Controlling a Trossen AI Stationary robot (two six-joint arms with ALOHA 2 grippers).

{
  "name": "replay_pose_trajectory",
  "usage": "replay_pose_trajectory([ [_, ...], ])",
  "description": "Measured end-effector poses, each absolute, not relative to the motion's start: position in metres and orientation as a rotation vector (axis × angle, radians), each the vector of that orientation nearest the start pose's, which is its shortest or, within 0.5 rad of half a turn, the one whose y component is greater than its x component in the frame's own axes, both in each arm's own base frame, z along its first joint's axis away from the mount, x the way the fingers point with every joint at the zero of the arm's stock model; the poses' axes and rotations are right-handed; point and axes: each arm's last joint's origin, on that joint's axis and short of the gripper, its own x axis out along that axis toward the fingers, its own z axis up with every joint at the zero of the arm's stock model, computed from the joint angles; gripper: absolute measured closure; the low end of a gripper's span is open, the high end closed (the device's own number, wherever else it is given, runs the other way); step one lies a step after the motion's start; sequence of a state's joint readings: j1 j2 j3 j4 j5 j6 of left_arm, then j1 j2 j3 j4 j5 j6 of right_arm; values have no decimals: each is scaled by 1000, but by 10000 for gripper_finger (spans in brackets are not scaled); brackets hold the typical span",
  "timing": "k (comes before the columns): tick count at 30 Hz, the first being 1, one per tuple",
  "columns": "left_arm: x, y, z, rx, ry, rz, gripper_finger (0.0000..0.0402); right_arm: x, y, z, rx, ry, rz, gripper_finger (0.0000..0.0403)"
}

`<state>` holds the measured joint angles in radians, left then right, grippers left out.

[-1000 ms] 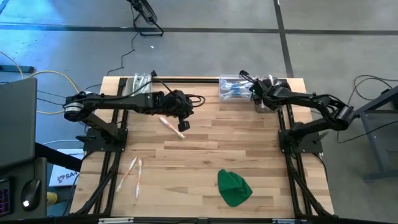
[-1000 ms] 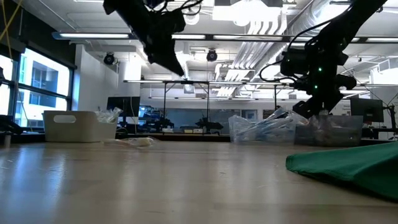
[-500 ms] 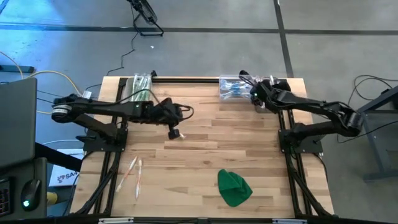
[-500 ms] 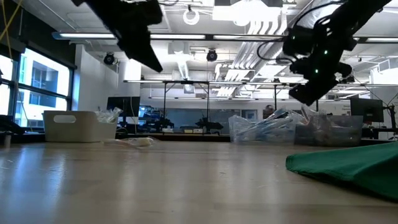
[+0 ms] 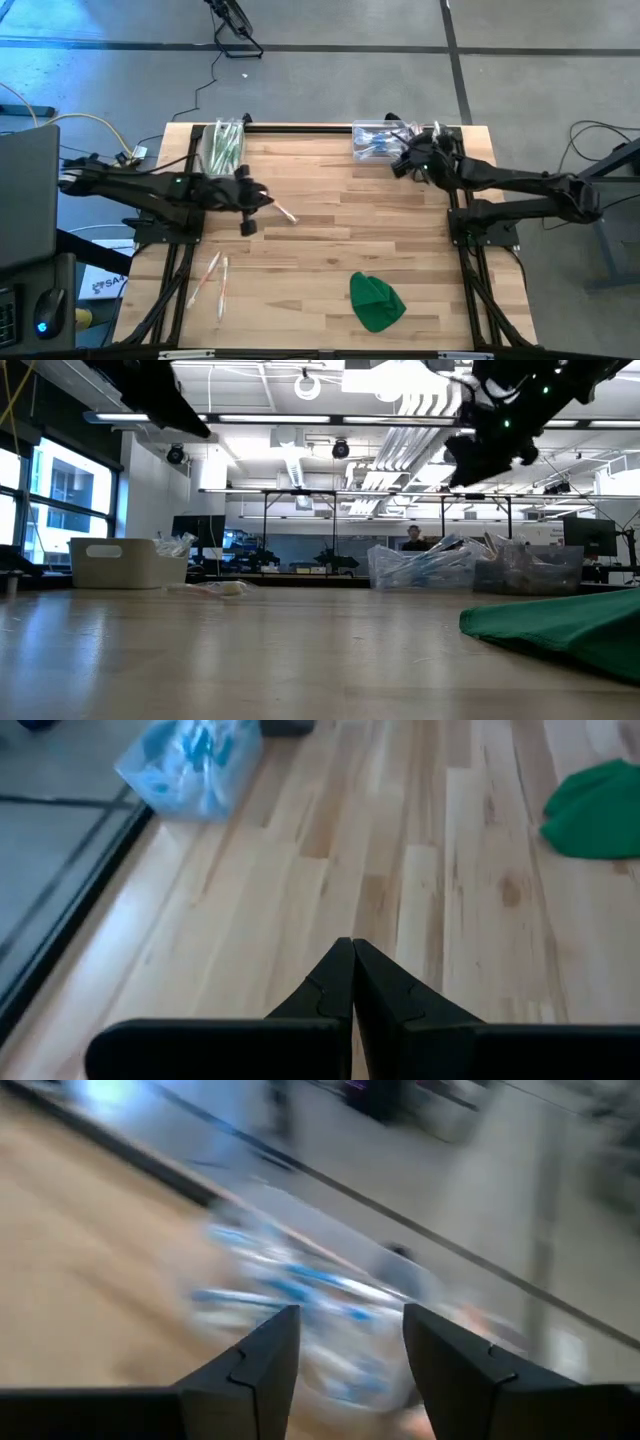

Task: Pick & Place Toothbrushes
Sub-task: Put the orange toothbrush into the black bin

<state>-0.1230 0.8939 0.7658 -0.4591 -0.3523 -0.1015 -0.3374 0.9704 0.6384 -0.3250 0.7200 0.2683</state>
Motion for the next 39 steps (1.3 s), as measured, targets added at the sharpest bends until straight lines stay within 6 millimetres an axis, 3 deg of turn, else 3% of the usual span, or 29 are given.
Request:
replay_pose_trajectory([
  [6, 150, -13, 287, 50, 494, 267, 402, 201, -58, 256, 70, 400, -759, 231],
  [11, 126, -9, 283, 30, 425, 265, 402, 221, -43, 261, 15, 298, -591, 231],
  [17, 106, -6, 277, -3, 346, 257, 402, 249, -32, 252, -6, 229, -416, 231],
  [27, 95, -4, 270, 0, 276, 241, 402, 298, -24, 218, -3, 240, -245, 231],
  [39, 95, -4, 270, 1, 279, 242, 402, 386, -9, 209, -149, 335, -162, 231],
])
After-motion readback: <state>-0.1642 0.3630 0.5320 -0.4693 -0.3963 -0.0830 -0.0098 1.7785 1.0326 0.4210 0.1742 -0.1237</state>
